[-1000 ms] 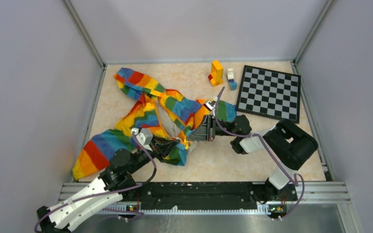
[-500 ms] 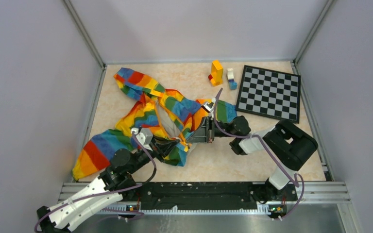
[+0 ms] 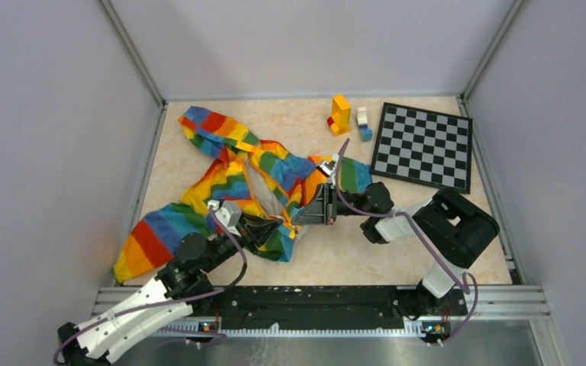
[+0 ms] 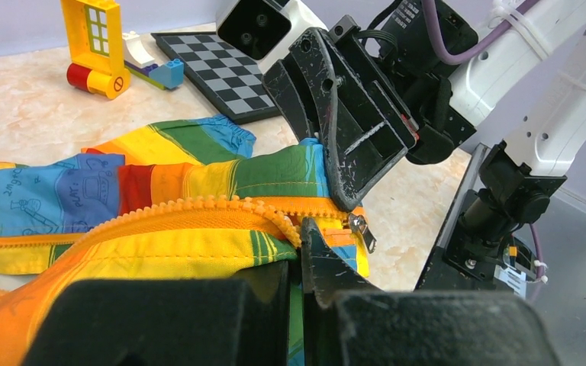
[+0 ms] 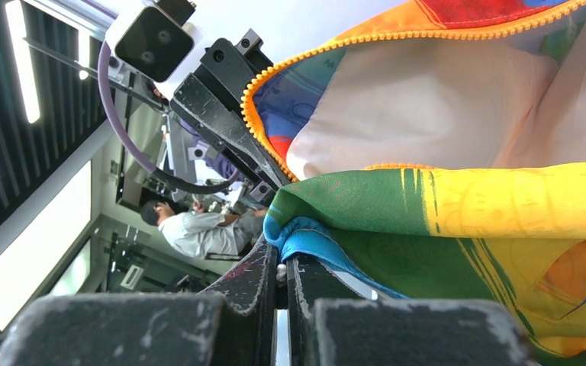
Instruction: Zip up the jacket
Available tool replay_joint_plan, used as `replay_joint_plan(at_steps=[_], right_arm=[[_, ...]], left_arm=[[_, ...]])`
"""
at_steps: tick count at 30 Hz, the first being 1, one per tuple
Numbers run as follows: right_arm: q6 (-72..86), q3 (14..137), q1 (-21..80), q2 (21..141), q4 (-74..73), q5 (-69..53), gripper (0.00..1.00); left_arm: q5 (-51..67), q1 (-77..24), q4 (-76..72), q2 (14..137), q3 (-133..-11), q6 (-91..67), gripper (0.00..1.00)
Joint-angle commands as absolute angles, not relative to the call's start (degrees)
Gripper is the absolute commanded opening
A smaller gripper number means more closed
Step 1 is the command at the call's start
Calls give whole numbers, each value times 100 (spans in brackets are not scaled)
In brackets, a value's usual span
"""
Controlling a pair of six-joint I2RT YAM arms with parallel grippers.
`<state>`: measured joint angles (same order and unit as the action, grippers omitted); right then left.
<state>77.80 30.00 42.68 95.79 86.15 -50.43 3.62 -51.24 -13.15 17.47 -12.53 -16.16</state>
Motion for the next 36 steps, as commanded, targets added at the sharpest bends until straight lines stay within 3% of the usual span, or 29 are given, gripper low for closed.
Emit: replay_joint_plan(at_steps=[1,11,26,32,36], right_arm=[[7787,3082,4383,9592,9872,-4951,0],[8121,2905,4391,9691,9839,-4517,0],[7009,2806,4420,9000,7430,-4017,0],[5468,2568,3963,8519,5796,-3843,0],[5140,2391,3711,8429,5883,-4158,0]], left_arm=[[426,-5117,-1663,1824,-1357,-1608,0],[278,-5115,-1541,1824,-1419,-1630,0],[-518,-5121,-915,2328,-1818,-1921,0],[-302,-5116,-426,3213,-2079,-2478,17],[574,-5115,-322,3683,-2224,-2641,29]])
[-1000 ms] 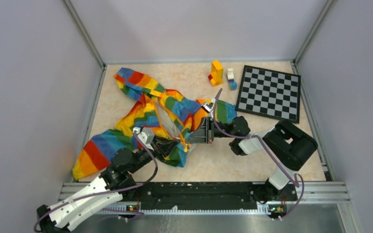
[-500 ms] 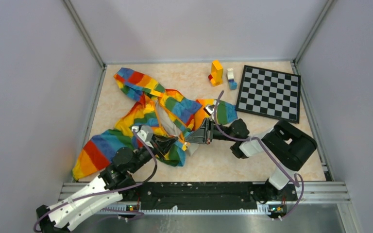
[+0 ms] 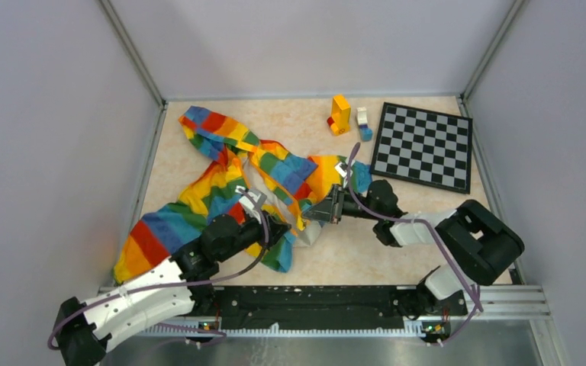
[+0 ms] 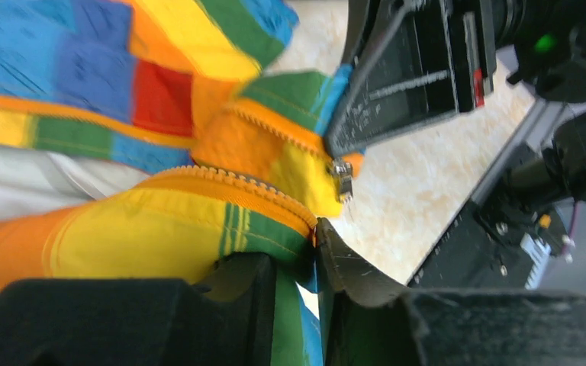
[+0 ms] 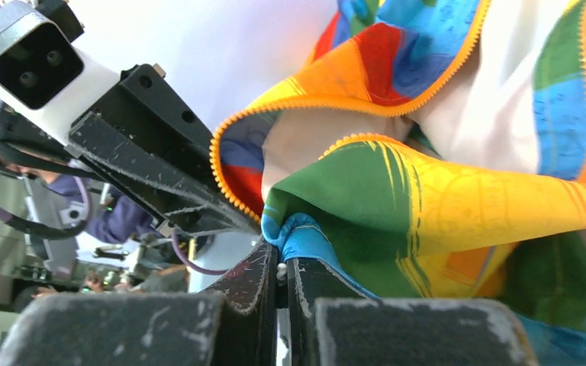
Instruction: Zip up the jacket
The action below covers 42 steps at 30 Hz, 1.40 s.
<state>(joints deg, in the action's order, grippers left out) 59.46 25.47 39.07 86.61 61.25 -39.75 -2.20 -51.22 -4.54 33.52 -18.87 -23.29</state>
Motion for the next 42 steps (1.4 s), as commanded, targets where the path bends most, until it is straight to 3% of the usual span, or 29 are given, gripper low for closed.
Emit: replay_joint_plan(at_steps=[1,6,11,14,17,20,28,42], right_arm=[[5106,2345,3634,8398,5963,-4240,0],[4792,2204,3604,8255,6109,-4516,0],[4369,2178,3603,8020,5668,-4543,0],[4288,2162,3604,7917,5540,-4552,0],[4284,2151,3605,7876,5540,-4591,0],[4306,2146,3604,7848,5578,-4605,0],[4459,2166,3603,7863,5771,-4604,0],[4577,2170,3791,8083,5963,-4617,0]], left_arm=[[825,-5115,-235,3808,-2267,-2686,33],[1458,-5115,-68,3971,-2373,-3152,55],[598,-4930,402,3905,-2718,-4716,72],[911,-4494,417,4211,-2812,-5755,70],[1571,-4043,-21,4565,-2715,-6624,56],[1661,-3895,-732,4708,-2532,-7093,50],[1735,-3894,-1517,5116,-2399,-7304,50],[2109,-3894,-2926,6303,-2377,-7150,44]])
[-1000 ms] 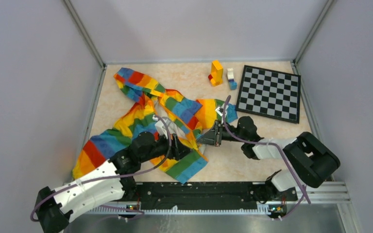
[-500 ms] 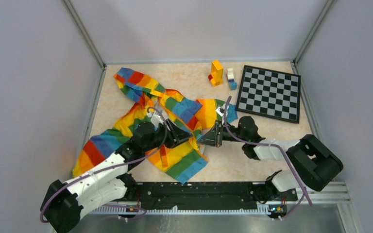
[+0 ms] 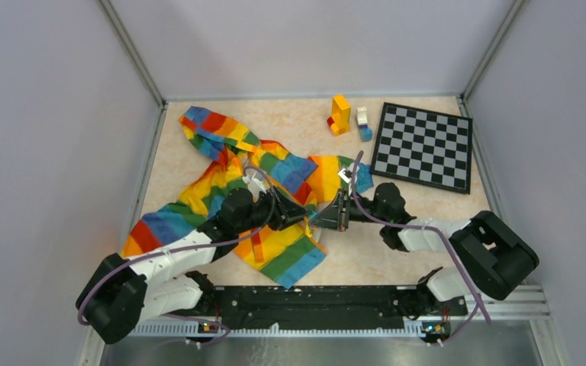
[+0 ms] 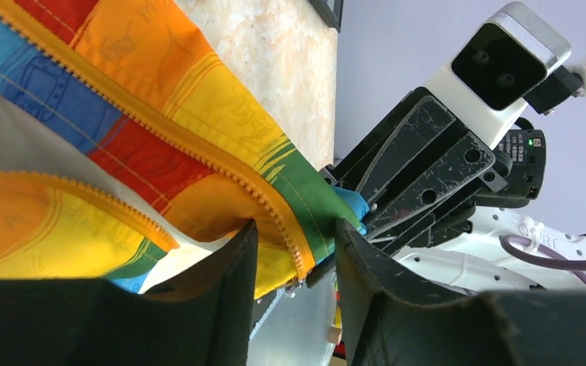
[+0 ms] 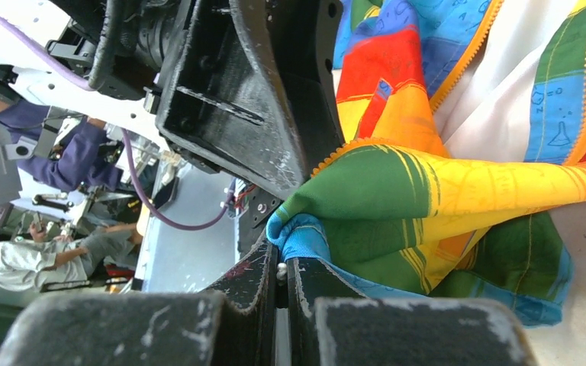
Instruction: Zip up the jacket
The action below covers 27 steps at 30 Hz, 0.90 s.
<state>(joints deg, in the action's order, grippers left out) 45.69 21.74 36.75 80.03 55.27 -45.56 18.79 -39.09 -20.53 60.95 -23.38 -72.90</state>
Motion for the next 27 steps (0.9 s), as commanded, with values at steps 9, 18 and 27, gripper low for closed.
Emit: replay_joint_plan(at_steps=[9,18,27], right_arm=[[3045,2955,3875,7567,1485,-4087,58],[1742,3832,3939,6074,-585,-3184,60],[1894,3956,4289,7370,1458,-3841,54]], left_arm=[[1899,-3876,-2222,5977,-2482,-4896,0],[2148,-3877,-1694,5523,-2646,-3694,0],[2277,-3876,-1912,5598,-2757,-4209,0]])
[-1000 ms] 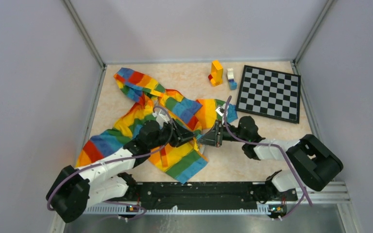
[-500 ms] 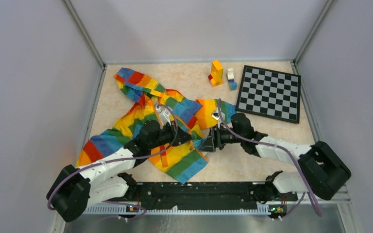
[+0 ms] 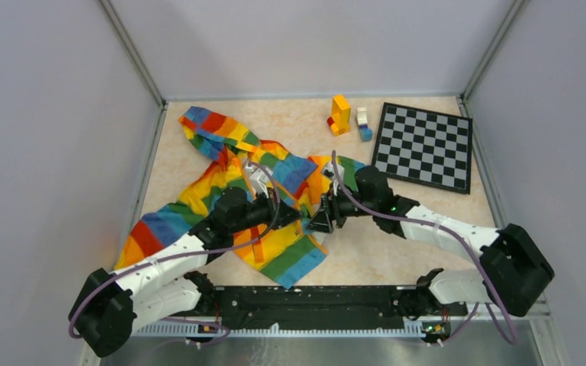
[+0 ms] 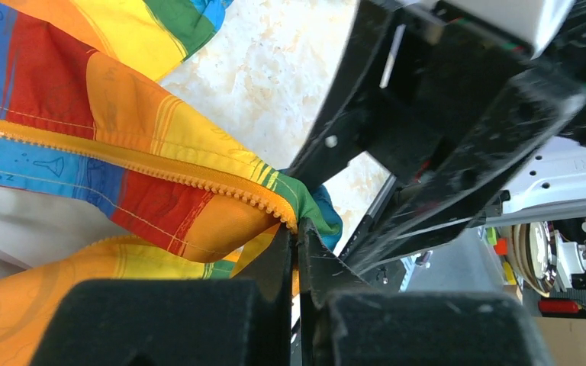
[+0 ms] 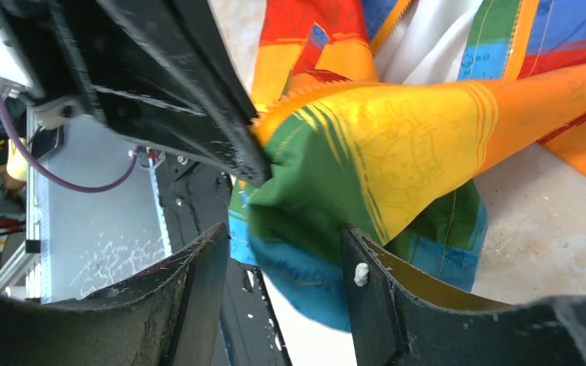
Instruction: Zip up the jacket
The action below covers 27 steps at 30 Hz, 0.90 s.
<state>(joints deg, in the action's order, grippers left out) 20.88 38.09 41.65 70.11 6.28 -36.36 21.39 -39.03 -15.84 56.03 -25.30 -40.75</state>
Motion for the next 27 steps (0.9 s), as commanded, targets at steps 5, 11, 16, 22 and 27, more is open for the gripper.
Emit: replay_joint_plan(at_steps=[5,11,16,22,27], right_arm=[[1722,3854,4418,7497,1862,-3950,54],[1580,3915,4421,7661,1825,-3926,24],[1471,3530,4421,7507,2245,-3740,0],[1539,3276,4167,7494,2639,-3463,0],[1676,3153,4025,7537,3012,-3564,0]], left_arm=[[2347,-3876,-1772,5745,-2872,-4249,0],[2487,-3876,-1596,5871,-3017,-4253,0],[2454,-3869,-1155,5803,-3210,-4160,0],[2079,-3815,990,5628,-3939,-4336,81],[1422,-3806,2135,5073,-3722,-5512,66]])
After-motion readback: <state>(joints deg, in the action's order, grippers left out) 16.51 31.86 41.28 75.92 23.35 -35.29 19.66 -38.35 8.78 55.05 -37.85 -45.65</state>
